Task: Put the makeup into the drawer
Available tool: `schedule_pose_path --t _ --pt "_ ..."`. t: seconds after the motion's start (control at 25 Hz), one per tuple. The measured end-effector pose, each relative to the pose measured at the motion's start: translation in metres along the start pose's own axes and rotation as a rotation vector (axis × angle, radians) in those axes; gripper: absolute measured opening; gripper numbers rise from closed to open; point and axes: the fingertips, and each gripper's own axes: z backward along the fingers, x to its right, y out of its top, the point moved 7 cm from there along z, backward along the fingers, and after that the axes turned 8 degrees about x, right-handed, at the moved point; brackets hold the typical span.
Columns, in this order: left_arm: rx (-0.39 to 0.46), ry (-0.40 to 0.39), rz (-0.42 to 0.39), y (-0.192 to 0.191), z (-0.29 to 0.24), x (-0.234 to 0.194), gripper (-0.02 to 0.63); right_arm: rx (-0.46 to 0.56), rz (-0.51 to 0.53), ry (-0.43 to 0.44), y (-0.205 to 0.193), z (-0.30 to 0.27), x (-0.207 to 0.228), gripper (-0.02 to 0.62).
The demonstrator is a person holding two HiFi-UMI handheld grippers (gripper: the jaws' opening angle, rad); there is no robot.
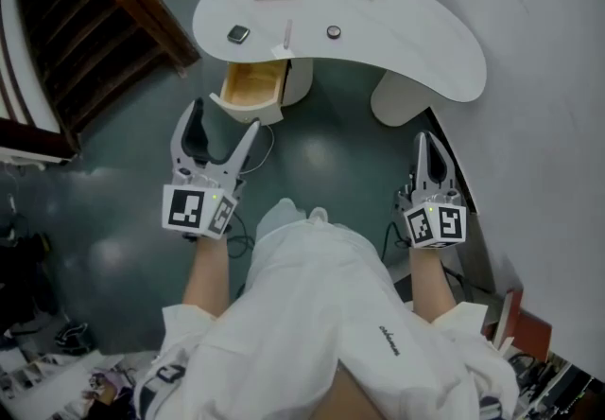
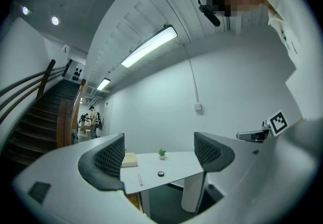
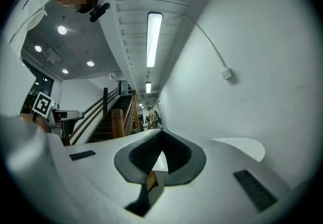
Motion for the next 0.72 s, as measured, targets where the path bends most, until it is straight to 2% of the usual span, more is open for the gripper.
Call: schedule_pose_path --t 0.32,0.72 --pt "0.006 -0.009 0.015 -0.013 -0.033 -0.024 0.411 0.002 0.01 -0.019 -0.009 -0.029 0.007 0.017" --pt "-0.011 -0.097 0.027 -0.046 -0.139 -0.08 0.411 -0.003 0.034 -0.069 -0.023 -0.126 0.018 0.017"
